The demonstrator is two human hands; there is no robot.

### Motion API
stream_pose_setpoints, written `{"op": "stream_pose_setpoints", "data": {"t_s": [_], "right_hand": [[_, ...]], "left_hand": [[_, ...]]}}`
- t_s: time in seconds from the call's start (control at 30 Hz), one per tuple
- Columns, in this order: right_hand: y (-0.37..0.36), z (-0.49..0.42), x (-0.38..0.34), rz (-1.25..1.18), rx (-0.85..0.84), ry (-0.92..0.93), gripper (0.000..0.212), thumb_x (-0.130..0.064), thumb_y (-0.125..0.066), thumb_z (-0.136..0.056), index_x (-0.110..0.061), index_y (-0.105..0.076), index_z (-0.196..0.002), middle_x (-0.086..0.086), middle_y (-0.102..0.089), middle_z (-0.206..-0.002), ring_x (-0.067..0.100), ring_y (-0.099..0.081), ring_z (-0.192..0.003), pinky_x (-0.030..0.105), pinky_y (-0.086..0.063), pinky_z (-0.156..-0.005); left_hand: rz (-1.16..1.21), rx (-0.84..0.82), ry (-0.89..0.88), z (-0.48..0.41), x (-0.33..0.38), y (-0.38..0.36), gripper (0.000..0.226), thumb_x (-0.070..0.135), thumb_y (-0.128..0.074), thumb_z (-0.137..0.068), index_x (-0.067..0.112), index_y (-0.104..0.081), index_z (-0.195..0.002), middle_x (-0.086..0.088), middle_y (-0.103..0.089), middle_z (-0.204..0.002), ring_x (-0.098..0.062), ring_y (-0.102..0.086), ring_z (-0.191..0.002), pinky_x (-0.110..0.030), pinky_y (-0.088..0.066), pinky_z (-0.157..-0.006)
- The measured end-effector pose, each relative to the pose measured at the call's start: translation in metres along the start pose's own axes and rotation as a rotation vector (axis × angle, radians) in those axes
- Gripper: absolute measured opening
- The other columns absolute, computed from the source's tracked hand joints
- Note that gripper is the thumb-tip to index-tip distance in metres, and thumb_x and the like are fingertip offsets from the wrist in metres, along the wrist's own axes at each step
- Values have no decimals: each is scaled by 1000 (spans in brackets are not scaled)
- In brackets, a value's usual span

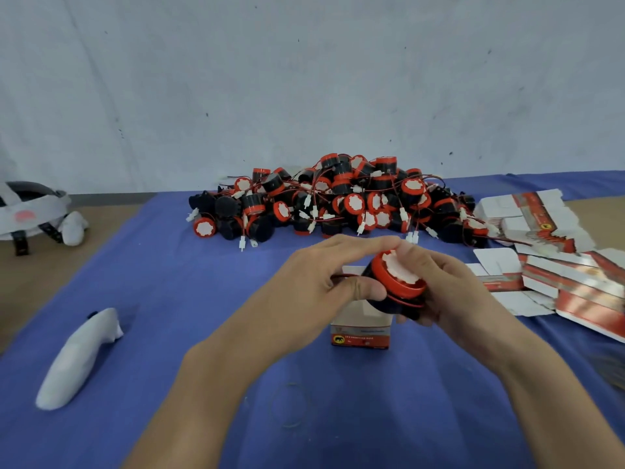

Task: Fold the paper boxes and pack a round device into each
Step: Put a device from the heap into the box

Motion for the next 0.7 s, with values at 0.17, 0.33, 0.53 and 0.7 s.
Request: {"op": "stream_pose_setpoints", "data": {"t_s": [0.17,0.33,0.53,0.7], "right_hand": [[2,-3,9,-14,35,-93,55,-80,-60,-71,-29,-78,-84,4,-72,-70,16,-61,-51,22,-44,-43],[26,-9,23,117,344,-36,36,-61,-39,-98,-39,-64,-113,-10,-74,-109,4,-71,-88,28,-52,-73],[25,-16,62,286,267,-300,55,-59,-37,-101,-28,-47,-146,-7,-49,-146,17,-48,-133,45,-41,-112],[0,-19,71,254,91,-320,42,-60,-42,-99,-30,-64,-118,-7,-68,-123,15,-61,-116,43,-47,-106]], "left_hand": [[77,12,44,1,-6,-9,33,33,-70,-90,60,-60,-104,27,-67,-92,-5,-63,-68,-16,-52,-68],[-92,97,200,6,-35,-4,31,33,-67,-92,59,-56,-106,22,-68,-83,-7,-59,-66,-33,-47,-58],[-446,75,233,9,-50,-14,23,41,-60,-94,45,-53,-116,19,-56,-66,-3,-48,-65,-21,-33,-54],[-532,-3,220,6,-53,-25,28,36,-57,-97,37,-49,-123,15,-64,-81,-12,-54,-77,-23,-41,-61]]}}
Point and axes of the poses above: each hand's wrist, its own z-axis away from the middle knuckle, its own y-axis out of the back of the hand, x = y × z, the point moved 3 cm from there along -z, towards the middle knuckle
